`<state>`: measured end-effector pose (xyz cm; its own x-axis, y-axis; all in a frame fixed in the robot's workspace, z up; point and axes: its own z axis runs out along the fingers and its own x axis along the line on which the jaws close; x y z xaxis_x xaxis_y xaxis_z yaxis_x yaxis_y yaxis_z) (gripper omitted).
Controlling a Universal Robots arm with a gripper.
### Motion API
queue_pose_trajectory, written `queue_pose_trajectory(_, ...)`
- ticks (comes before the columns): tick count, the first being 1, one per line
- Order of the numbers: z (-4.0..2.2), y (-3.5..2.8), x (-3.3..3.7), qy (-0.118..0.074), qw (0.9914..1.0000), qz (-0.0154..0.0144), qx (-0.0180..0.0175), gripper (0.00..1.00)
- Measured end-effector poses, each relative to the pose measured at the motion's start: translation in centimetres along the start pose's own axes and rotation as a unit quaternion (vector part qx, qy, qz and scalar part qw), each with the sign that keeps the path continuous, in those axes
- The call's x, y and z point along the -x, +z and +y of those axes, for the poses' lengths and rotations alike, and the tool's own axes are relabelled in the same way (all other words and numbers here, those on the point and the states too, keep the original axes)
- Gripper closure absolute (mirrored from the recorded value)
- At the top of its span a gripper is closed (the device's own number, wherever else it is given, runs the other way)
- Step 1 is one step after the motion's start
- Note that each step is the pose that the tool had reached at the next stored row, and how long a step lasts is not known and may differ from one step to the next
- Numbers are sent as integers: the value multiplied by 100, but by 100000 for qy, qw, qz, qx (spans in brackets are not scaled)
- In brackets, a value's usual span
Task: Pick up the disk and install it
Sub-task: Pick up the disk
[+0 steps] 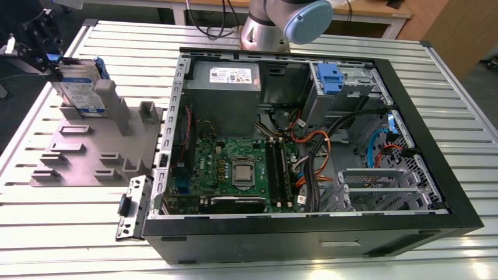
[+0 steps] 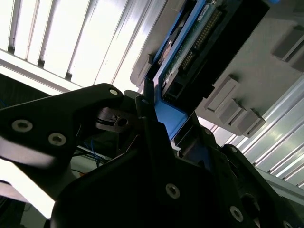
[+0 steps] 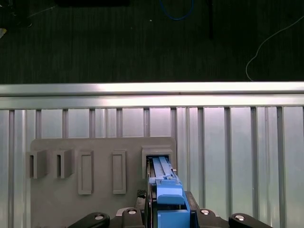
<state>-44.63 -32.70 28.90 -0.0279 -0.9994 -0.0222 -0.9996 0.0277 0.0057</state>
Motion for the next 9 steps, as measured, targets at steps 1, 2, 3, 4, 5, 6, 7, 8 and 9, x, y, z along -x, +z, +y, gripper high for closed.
queue_pose_trajectory(1, 0, 0, 0, 1, 100000, 0, 1, 58)
queue_pose_trajectory(2, 0, 0, 0, 0, 100000, 2, 2, 58)
queue_pose_trajectory(3, 0, 0, 0, 1, 100000, 3, 0, 58)
queue_pose_trajectory(4, 0, 0, 0, 1, 100000, 4, 6, 60)
queue_pose_trajectory(5, 0, 1, 0, 2, 100000, 3, 1, 60)
queue_pose_trajectory(6, 0, 1, 0, -1, 100000, 2, 1, 60)
queue_pose_trajectory(7, 0, 2, 0, 1, 100000, 1, 0, 64)
queue_pose_trajectory(8, 0, 2, 0, 2, 100000, 1, -1, 64)
queue_pose_trajectory(9, 0, 2, 0, 0, 100000, 0, 0, 64)
